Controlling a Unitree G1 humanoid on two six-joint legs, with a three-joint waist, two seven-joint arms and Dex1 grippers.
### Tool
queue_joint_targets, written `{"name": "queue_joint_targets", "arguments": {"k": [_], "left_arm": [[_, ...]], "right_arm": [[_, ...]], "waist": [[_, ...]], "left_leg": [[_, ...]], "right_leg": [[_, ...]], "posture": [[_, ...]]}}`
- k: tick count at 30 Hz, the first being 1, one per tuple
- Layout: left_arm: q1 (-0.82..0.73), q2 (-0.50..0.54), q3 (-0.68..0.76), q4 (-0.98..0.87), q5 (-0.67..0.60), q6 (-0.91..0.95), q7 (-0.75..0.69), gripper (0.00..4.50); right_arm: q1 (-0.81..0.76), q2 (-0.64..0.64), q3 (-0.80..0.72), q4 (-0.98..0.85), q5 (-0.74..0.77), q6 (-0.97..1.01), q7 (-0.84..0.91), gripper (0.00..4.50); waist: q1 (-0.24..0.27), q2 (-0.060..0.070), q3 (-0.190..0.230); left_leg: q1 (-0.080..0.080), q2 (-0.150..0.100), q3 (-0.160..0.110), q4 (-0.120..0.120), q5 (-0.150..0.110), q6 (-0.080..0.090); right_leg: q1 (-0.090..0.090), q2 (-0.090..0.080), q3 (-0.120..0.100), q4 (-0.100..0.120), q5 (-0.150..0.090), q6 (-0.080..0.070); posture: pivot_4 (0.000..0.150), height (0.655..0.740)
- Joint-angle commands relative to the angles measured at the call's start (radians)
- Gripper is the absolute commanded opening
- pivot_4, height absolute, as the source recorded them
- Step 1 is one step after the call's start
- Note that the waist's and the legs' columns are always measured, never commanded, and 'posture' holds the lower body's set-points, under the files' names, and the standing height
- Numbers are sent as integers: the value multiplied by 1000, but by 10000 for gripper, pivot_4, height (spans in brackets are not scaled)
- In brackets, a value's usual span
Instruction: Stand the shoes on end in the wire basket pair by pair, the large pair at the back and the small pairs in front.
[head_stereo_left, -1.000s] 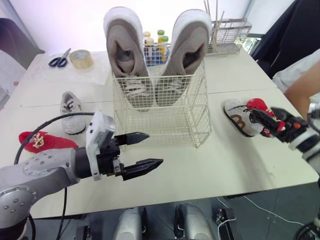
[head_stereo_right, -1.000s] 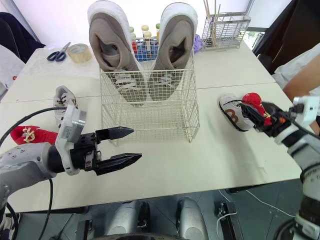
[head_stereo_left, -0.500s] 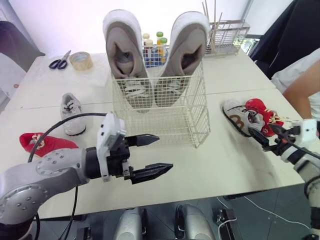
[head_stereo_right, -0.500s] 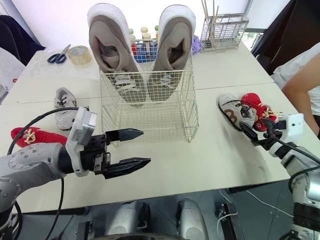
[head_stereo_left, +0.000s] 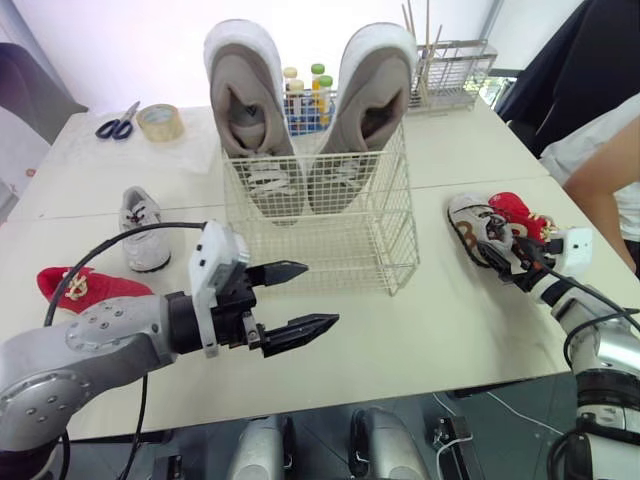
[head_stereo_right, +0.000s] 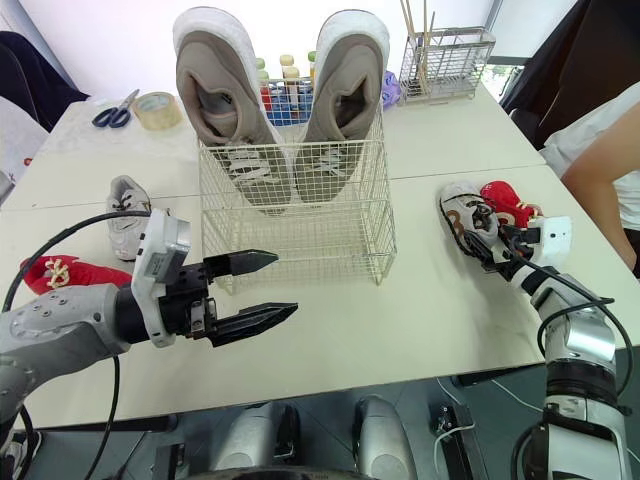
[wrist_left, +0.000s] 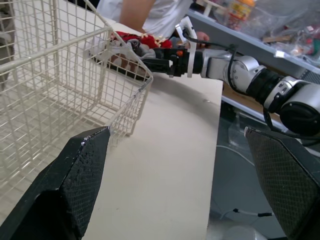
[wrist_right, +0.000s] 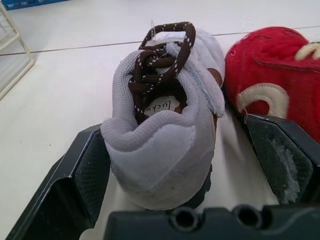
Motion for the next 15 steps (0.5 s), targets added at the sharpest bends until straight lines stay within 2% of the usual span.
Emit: {"name": "queue_joint_targets", "arguments": {"k": [1,12,15], "left_arm": [[1,16,28,-29,-18,-29,13,44827],[3,28,8,-23,2,-44,20,44827],[-3,25,1,-14,13,-44,11,45000]], "right_arm": [[-8,19,22,45,-21,-13,8,45000],[-18,74,38,33,-29,-8,-45,45000],[-49,82,10,83,-25,-29,-93,36680]], "waist": [[-2,-1,0],[-4,1,0],[-5,1,0]], "left_leg": [[0,0,0,0,0,0],[0,1,0,0,0,0],[0,0,0,0,0,0]], "right_leg": [[0,0,0,0,0,0],[0,0,0,-1,0,0],[0,0,0,-1,0,0]], "posture": [[1500,7400],[1500,7400],[1500,7400]]}}
